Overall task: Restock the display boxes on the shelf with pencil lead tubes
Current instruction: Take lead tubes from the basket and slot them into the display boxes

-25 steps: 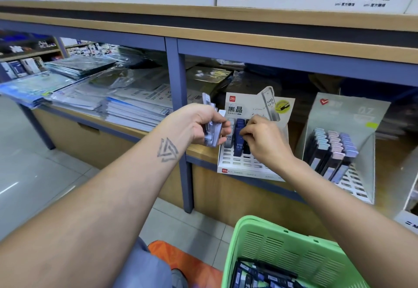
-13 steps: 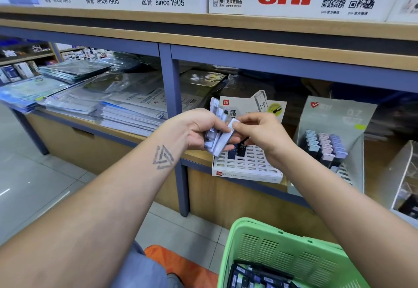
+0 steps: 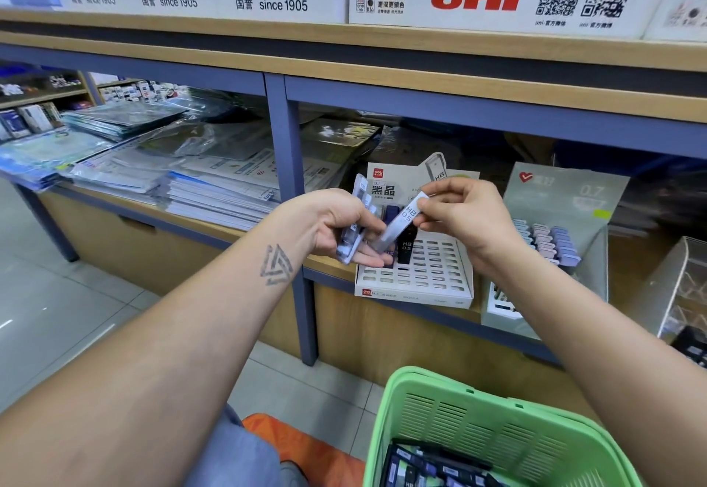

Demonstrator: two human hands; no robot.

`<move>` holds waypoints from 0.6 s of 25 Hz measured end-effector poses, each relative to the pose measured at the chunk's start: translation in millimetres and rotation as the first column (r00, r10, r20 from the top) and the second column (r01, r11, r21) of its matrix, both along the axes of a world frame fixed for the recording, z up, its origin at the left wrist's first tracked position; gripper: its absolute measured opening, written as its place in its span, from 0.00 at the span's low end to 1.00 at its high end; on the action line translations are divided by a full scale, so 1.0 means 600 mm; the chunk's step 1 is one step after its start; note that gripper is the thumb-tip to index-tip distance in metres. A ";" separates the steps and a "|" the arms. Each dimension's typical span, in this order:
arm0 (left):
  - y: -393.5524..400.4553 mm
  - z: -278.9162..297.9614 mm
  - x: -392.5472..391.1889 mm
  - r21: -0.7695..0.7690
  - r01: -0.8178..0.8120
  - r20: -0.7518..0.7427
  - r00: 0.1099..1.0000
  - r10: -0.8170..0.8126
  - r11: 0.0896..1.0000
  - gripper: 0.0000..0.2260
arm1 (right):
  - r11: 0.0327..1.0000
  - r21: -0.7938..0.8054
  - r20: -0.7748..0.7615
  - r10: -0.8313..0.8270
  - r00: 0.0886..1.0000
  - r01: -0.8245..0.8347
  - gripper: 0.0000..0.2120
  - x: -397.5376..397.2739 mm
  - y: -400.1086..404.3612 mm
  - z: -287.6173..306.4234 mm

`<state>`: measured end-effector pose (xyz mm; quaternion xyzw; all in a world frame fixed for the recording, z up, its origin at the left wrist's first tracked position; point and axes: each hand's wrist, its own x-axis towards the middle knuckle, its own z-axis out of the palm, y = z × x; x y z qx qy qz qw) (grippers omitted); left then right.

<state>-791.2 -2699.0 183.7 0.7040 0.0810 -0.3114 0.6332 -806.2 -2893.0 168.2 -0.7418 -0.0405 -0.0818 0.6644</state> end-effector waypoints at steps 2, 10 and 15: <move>0.003 -0.002 0.004 0.050 -0.049 0.022 0.999 0.048 0.998 0.02 | 0.996 -0.082 0.075 -0.038 0.996 0.044 0.04 0.002 -0.005 0.002; 0.021 0.015 0.004 0.049 -0.148 0.081 0.986 0.144 0.988 0.15 | 0.879 -0.464 0.227 0.000 0.974 0.108 0.05 0.002 0.009 -0.019; 0.026 0.020 0.002 -0.012 -0.167 0.079 0.983 0.168 0.986 0.16 | 0.739 -0.647 0.350 0.072 0.934 0.186 0.07 0.025 0.065 -0.040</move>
